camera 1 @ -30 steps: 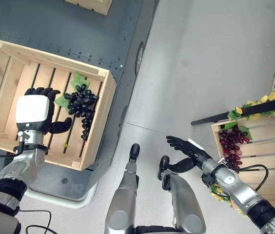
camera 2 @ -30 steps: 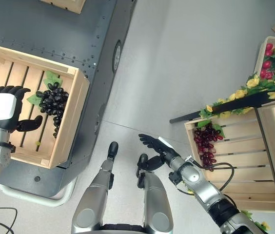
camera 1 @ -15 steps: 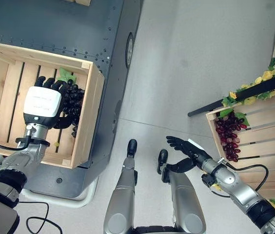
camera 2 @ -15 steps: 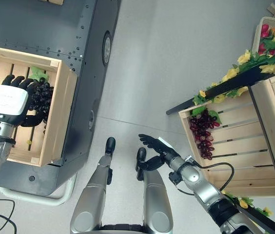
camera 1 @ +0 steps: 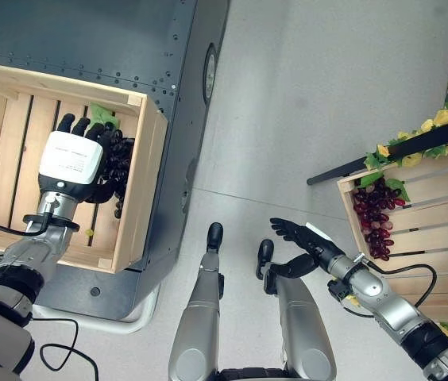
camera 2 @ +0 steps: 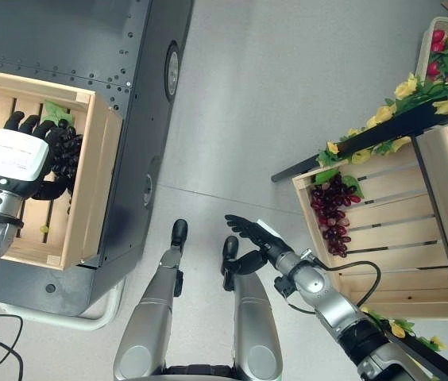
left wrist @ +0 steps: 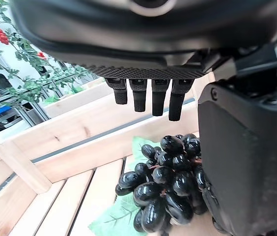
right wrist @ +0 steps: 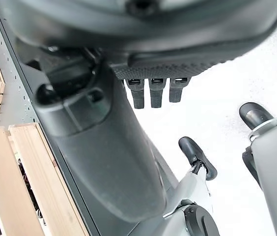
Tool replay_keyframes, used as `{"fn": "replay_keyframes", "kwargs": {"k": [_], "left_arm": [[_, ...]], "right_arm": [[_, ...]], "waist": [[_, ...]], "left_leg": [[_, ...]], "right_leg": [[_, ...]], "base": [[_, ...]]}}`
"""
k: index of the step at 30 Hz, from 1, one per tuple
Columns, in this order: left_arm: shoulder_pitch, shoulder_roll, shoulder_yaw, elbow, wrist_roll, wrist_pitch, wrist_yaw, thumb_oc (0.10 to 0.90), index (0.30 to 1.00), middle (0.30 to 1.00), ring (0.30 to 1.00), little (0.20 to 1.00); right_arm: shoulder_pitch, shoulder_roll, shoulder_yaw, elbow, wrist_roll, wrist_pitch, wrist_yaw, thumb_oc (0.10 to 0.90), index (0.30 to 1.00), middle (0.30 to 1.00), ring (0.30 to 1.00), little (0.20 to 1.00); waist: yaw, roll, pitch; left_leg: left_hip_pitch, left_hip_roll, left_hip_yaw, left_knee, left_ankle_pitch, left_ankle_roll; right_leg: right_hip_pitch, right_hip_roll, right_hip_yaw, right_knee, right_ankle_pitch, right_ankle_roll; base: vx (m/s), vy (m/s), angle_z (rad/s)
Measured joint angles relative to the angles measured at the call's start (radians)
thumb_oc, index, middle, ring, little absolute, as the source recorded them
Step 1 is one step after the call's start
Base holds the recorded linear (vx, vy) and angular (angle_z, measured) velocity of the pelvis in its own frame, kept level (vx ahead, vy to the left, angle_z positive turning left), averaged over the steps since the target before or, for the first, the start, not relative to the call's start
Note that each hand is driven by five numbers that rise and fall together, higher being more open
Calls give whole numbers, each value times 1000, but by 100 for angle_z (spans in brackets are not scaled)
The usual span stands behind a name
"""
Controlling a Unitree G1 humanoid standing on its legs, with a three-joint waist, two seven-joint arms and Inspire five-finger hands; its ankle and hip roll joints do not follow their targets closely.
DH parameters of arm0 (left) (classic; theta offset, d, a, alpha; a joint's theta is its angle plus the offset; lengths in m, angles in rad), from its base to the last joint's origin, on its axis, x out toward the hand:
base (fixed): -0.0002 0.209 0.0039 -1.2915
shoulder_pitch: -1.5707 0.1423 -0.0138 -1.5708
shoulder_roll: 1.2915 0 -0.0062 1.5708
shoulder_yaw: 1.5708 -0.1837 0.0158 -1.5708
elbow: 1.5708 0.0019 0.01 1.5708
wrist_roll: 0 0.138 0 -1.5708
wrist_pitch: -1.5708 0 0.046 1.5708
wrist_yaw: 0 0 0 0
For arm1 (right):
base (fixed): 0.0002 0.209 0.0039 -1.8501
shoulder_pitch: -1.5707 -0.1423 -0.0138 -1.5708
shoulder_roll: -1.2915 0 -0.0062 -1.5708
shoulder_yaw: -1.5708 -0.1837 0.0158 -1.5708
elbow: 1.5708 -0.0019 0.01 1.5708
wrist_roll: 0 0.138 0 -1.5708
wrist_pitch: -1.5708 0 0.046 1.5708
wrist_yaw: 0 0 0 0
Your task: Pick up the fruits from the basket on one side to the basket on the other side
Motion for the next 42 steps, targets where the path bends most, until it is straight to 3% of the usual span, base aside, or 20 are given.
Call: {"fn": "replay_keyframes", "kwargs": {"k": [12,20,30,32,33,34,42], "left_arm": [[-64,10,-44,12,69,-2,-47,800,900,900,900,900],[-102,36,-77,9,89,-65,-191,800,900,900,900,900],[-206,63,-145,-10,86,-70,-326,800,900,900,900,900],[-218,65,-145,-18,86,-69,-347,493,439,439,439,439],[-220,65,-145,-18,86,-68,-350,493,439,439,439,439],[-224,66,-145,-18,86,-67,-351,400,300,300,300,300],[-267,66,-182,6,90,-38,-399,400,300,300,300,300]], "right_arm": [[-2,0,0,0,0,0,-20,800,900,900,900,900],[-3,0,-1,-2,0,1,-27,800,900,900,900,900],[-3,-3,-2,-14,1,4,-40,800,900,900,900,900],[-3,-5,-4,-15,1,4,-53,800,900,900,900,900],[-3,-5,-4,-15,1,4,-58,800,900,900,900,900],[-3,-5,-5,-14,1,4,-65,800,900,900,900,900],[-8,-6,-5,-16,1,3,-73,800,900,900,900,900]], "waist": [[-3,-13,5],[-23,-15,5],[-33,-15,5],[-34,-15,5],[-36,-15,5],[-36,-15,5],[-53,-15,5]], "left_leg": [[-19,-1,4,10,-2,4],[-22,-5,12,11,-7,11],[-38,-2,30,7,-10,15],[-41,-2,30,5,-10,17],[-41,-2,30,5,-10,17],[-43,-2,31,5,-8,21],[-43,-2,32,4,-8,22]], "right_leg": [[-12,-2,-2,-2,3,2],[-12,-5,4,-11,10,6],[-23,-3,10,-30,14,20],[-23,-3,10,-36,18,17],[-23,-3,10,-37,18,17],[-23,-3,9,-37,18,18],[-20,-4,5,-38,19,18]], "base": [[-1,17,1],[12,43,-1],[-2,13,-1],[0,0,0],[0,0,0],[0,0,0],[-1,-1,0]]}}
